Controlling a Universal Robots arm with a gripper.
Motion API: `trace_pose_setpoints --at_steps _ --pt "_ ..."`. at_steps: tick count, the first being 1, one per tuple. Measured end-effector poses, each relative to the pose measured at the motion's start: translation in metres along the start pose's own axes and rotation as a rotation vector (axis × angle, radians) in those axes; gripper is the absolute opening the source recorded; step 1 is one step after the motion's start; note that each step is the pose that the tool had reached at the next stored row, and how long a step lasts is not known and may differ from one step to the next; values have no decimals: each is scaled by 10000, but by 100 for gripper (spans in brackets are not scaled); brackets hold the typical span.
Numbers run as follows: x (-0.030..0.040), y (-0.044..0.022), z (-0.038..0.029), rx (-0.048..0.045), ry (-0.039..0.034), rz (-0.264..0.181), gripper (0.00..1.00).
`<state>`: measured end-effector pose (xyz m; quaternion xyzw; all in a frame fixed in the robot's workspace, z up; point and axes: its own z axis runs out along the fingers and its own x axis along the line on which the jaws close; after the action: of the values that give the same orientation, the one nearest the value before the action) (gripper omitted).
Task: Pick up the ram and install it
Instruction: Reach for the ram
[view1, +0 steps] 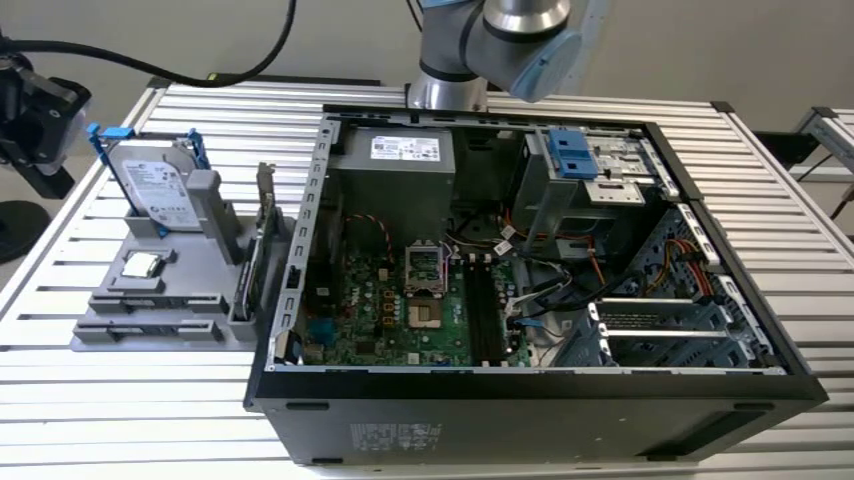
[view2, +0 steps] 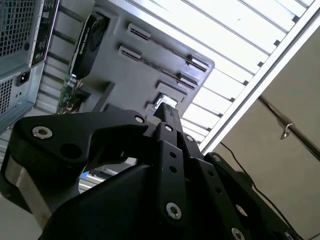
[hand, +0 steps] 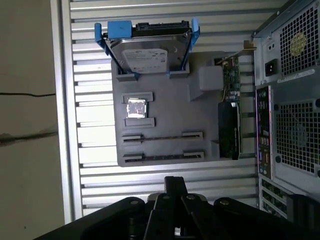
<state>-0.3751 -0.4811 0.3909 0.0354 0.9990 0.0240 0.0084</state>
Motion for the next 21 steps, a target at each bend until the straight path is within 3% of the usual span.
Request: trace_pose_setpoints --at_steps 9,21 --pt "1 -74 -3 0 0 0 0" --pt "0 -115 -5 0 -1 0 0"
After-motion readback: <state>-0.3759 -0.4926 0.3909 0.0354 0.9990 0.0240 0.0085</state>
